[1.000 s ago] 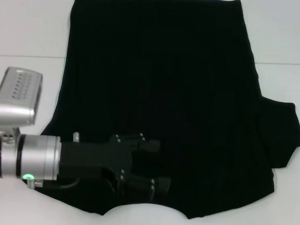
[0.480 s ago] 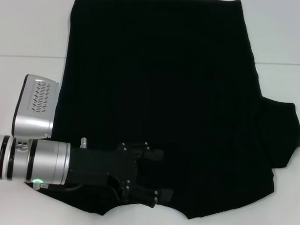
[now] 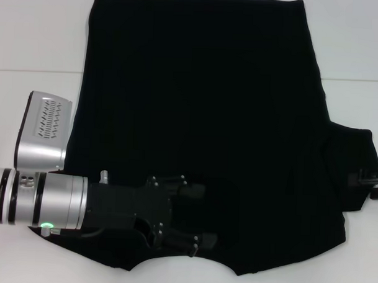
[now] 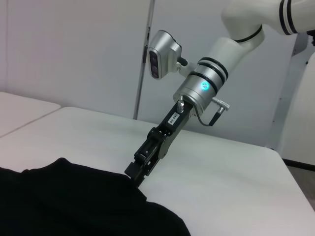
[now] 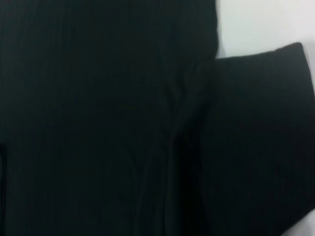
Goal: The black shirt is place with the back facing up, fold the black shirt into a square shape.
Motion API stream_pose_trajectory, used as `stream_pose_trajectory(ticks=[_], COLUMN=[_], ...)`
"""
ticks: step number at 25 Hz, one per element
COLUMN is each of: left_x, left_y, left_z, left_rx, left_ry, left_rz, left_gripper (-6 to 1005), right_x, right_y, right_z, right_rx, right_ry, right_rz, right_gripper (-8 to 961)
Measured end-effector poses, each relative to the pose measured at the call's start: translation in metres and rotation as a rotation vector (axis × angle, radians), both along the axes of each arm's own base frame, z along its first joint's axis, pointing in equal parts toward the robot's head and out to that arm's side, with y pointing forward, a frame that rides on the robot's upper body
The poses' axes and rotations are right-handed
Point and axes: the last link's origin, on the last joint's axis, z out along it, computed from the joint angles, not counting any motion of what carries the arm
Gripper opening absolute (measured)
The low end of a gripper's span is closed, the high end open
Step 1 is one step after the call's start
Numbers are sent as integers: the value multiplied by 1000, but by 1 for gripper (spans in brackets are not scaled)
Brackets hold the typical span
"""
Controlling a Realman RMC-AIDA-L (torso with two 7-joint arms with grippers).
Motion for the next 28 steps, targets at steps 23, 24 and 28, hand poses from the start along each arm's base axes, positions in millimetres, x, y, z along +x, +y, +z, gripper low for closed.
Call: stream_pose_trajectory(ticks=[23, 24, 28], left_x=[-1, -1, -1], left_y=[2, 2, 1], left_z=[2, 2, 1], left_rx=[5, 4, -2], left_ry=[-7, -7, -16], left_rz=[25, 26, 39], left_gripper=[943, 943, 941], right_x=[7, 8, 13], right_y=[2, 2, 2], right_z=[-10, -8, 3], right_rx=[50, 52, 76], right_ry=[-49, -53, -80], right_rz=[6, 7, 19], right_gripper=[80, 34, 18])
